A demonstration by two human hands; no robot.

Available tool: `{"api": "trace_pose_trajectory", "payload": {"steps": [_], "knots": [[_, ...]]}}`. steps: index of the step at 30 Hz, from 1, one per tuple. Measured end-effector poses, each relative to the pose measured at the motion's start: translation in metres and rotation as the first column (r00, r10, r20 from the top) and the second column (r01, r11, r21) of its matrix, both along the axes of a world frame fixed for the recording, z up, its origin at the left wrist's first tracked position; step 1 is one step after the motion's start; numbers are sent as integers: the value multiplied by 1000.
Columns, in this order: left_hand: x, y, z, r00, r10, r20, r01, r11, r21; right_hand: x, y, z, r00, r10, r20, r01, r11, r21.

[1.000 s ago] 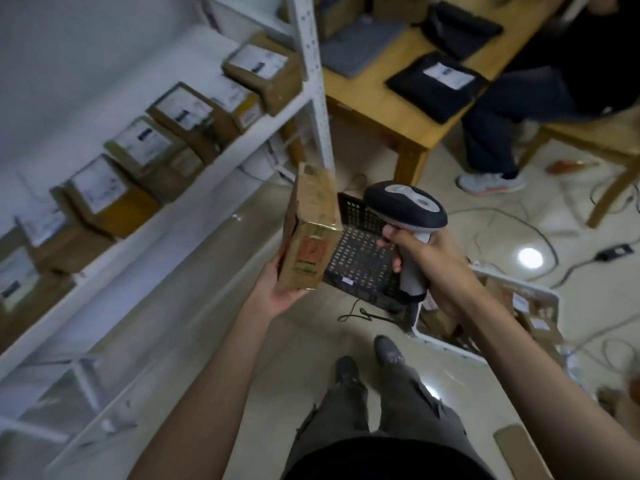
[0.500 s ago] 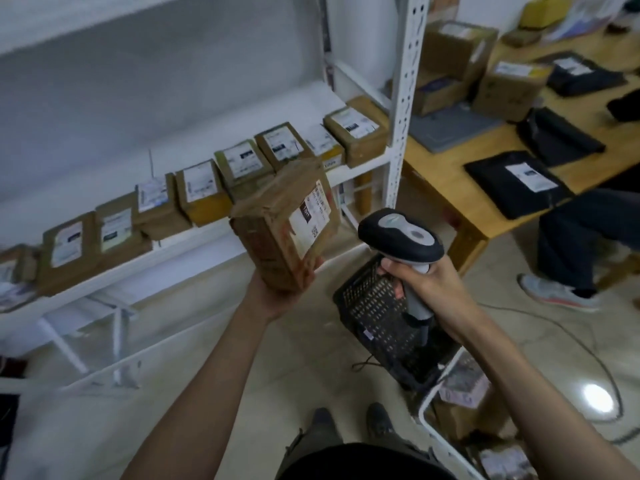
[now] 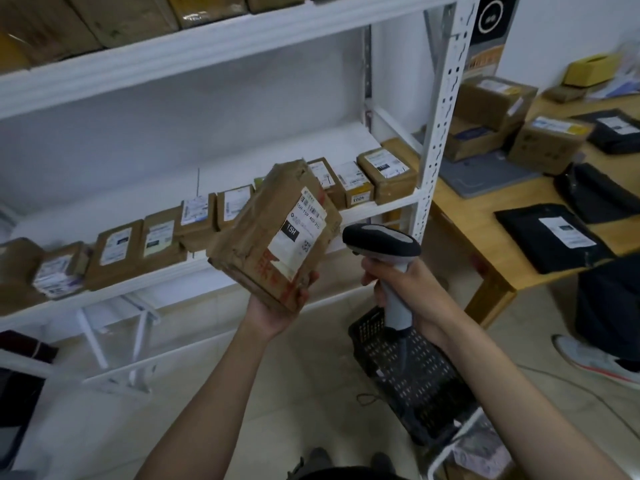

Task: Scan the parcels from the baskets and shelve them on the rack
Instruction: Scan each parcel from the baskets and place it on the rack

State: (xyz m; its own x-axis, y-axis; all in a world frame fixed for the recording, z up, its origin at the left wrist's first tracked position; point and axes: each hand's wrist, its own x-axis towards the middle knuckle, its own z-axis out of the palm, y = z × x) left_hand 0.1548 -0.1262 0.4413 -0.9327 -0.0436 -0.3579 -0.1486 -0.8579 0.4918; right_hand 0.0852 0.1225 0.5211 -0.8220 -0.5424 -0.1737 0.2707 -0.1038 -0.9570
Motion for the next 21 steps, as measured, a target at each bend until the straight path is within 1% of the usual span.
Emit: {"api": "trace_pose_trajectory", "payload": {"steps": [2,5,11,15,18,21], "knots": [[-2,3,0,999,38,-18,-38,999,-25,-6,-8,10,989,21,147,-11,998,-63],[-5,3,-5,997,73,5,-73,997,-14,-16,-15,25,935,59,350,-6,989,-150],[-7,3,-11,995,97,10,-97,995,9,-28,-18,38,832,92,546,14,982,-187],[-5,0,-13,994,101,29,-101,995,12,-28,-17,38,792,149,591,-20,976,-219],[-3,-1,-13,996,86,24,-87,996,18,-25,-20,38,789,192,584,-59,969,-239],[-1,-3,-11,996,86,16,-86,996,-7,-23,-21,40,785,262,561,-107,950,-294]]}}
